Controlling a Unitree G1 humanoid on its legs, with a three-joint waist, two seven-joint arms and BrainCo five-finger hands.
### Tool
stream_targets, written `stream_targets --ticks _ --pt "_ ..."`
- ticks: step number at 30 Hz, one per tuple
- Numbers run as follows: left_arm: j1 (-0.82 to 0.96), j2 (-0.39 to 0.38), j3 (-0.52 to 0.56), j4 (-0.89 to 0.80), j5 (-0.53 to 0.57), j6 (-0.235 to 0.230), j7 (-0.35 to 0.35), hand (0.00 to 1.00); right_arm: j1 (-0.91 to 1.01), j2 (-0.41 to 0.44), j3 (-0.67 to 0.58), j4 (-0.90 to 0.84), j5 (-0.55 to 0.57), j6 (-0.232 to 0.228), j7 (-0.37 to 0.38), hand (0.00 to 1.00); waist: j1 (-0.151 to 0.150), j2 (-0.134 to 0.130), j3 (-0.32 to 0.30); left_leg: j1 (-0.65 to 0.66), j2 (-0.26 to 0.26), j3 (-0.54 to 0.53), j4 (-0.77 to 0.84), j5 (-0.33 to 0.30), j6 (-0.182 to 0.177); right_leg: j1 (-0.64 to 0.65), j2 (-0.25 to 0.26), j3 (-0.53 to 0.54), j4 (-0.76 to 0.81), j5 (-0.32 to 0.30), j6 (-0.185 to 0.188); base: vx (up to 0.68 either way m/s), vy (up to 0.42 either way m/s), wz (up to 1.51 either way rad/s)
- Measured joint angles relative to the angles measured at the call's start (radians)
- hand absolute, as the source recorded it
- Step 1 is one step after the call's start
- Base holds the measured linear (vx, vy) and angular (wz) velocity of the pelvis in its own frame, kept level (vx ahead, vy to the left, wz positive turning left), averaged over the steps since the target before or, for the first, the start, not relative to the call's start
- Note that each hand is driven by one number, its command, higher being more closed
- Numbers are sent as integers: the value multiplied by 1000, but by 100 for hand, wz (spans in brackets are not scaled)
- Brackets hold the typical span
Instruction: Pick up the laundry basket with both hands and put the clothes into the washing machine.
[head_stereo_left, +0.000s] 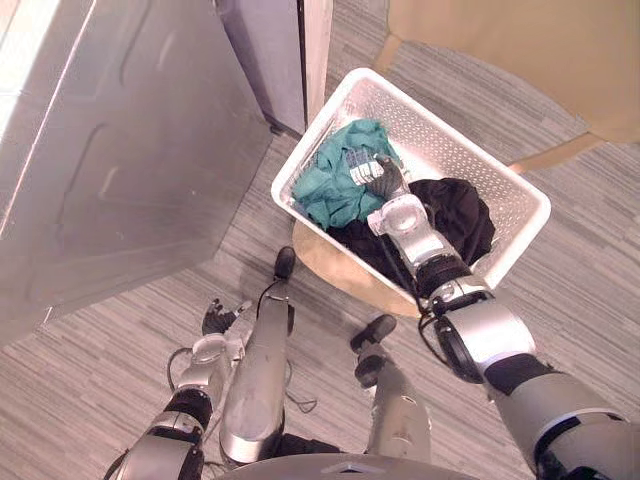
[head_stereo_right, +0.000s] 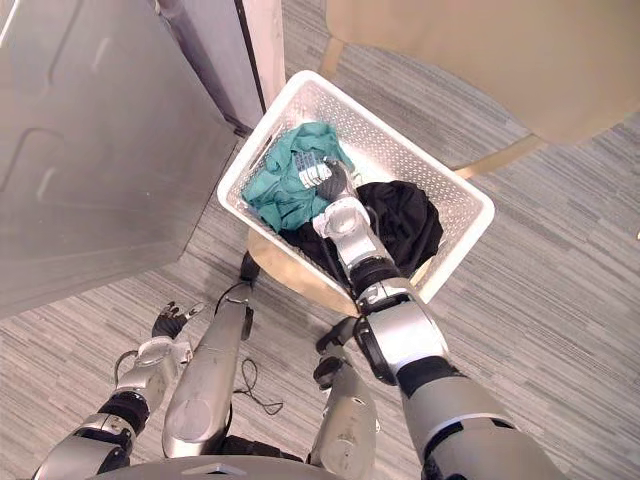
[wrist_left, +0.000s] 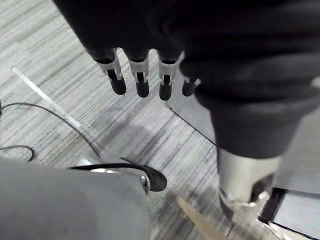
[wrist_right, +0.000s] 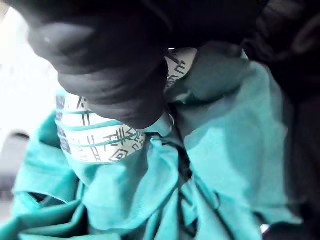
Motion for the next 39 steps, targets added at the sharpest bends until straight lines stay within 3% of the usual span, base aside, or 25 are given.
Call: stream_targets --ticks 1,7,10,14,25,35,38,39 --pt "-2 -6 0 1 -6 0 0 0 27 22 -26 -29 118 -20 -13 100 -2 0 0 6 0 0 -6 4 -1 0 -3 1 7 -1 0 -66 4 5" --pt "-16 -19 2 36 -4 9 -9 0 141 140 -13 -141 483 -80 4 100 -20 -1 -1 36 3 26 -19 12 0 -1 -16 22 28 -5 1 -42 -5 -7" --pt "-21 -19 2 50 37 24 -8 0 208 182 58 -186 669 -90 21 100 -29 -1 -1 66 3 36 -30 14 -1 10 -20 34 30 -5 1 -13 -26 -15" --pt "-21 -18 -1 70 76 37 -8 0 294 212 166 -200 805 -78 66 100 -46 -2 -1 122 2 41 -58 22 -7 48 -33 33 53 -27 -1 -5 -21 4" --pt "45 0 -2 63 93 50 -16 0 448 245 231 -437 1016 -86 112 100 -86 -3 -1 289 -17 36 -188 80 -22 120 -82 26 159 -108 -1 -30 -56 9" --pt "157 -6 51 102 115 59 -39 0 607 245 219 -523 1072 -98 131 100 -138 -14 -167 400 -12 84 -272 93 -31 166 -78 57 144 -125 9 43 -71 -11" --pt "179 -5 63 106 115 68 -44 0 622 245 209 -540 1096 -101 131 100 -148 -15 -187 454 -4 92 -284 89 -37 222 -65 58 114 -119 15 36 -59 -10" --pt "199 -11 85 104 115 73 -46 0 635 249 189 -541 1109 -102 131 100 -148 -14 -225 468 0 97 -284 86 -41 244 -54 59 91 -112 17 14 -50 -6"
